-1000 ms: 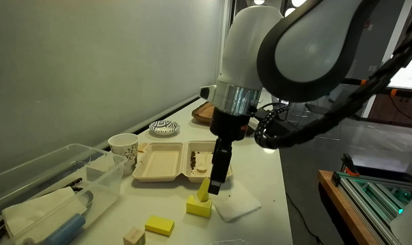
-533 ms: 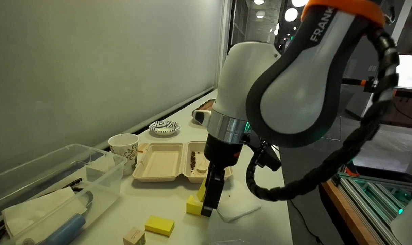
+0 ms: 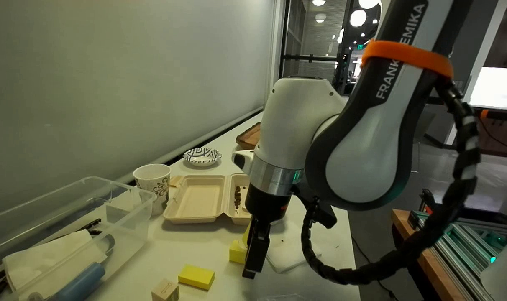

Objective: Pile up the yellow blocks on the let

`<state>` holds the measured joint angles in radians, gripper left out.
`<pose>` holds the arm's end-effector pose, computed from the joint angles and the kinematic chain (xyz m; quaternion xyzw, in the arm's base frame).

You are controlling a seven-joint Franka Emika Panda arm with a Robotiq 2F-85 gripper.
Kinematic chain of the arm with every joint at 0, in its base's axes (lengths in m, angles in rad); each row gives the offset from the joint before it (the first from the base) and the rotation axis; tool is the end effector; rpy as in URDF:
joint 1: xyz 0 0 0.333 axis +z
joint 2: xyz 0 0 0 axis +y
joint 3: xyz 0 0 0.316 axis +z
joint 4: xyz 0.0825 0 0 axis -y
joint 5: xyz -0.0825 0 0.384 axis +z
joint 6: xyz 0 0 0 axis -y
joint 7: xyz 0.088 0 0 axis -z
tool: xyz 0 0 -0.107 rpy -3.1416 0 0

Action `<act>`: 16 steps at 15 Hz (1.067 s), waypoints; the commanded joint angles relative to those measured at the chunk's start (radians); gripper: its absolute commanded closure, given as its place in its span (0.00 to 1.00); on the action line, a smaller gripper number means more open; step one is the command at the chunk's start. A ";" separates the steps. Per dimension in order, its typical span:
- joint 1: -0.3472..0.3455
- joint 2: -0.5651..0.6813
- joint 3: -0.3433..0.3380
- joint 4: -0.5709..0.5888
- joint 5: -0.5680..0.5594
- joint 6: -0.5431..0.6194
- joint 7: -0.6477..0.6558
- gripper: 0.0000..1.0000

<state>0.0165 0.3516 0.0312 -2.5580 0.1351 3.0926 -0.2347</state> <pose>0.4601 0.0118 0.1571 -0.9931 -0.0722 -0.0919 0.0062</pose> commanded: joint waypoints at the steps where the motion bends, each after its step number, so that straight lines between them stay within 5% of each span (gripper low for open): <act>1: 0.033 0.046 -0.036 0.031 -0.089 0.034 0.084 0.17; 9: 0.051 0.062 -0.046 0.061 -0.143 0.030 0.133 0.70; 12: 0.067 0.053 -0.060 0.060 -0.152 0.025 0.149 0.99; 16: 0.101 0.029 -0.089 0.079 -0.159 0.009 0.174 0.96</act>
<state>0.0817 0.3918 -0.0283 -2.4900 0.0102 3.0988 -0.1109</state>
